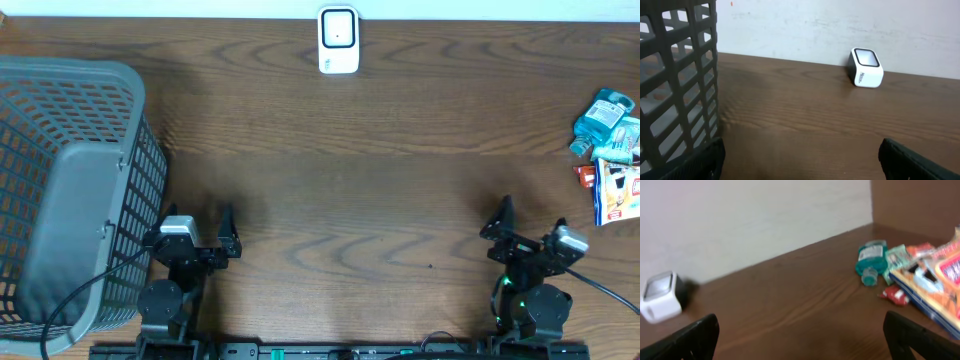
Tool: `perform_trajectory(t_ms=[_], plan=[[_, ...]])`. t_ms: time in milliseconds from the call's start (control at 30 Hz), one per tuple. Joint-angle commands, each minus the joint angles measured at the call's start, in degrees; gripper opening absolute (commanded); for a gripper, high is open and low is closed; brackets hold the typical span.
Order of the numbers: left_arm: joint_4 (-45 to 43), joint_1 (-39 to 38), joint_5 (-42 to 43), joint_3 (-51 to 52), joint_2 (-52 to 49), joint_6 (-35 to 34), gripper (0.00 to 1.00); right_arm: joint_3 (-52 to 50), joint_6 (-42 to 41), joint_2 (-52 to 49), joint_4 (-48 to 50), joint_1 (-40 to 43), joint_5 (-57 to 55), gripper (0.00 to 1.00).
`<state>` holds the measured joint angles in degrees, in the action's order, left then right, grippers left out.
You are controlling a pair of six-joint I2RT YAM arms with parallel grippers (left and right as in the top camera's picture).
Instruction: Scan the item barcode
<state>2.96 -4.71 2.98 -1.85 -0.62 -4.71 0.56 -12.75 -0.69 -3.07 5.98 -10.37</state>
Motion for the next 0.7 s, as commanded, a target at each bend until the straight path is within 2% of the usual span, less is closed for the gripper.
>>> perform_trajectory(t_ms=[0,67,667], plan=[[1.0,-0.2,-1.1,1.6,0.4,-0.5,0.98,-0.2,15.0,0.3,-0.7,0.3,7.3,0.99],[1.0,-0.2,-1.1,1.6,0.4,-0.5,0.98,-0.2,17.6,0.3,-0.8,0.3,9.6,0.99],[1.0,-0.2,-1.1,1.6,0.4,-0.5,0.98,-0.2,17.6,0.3,-1.2,0.3,10.3,0.99]])
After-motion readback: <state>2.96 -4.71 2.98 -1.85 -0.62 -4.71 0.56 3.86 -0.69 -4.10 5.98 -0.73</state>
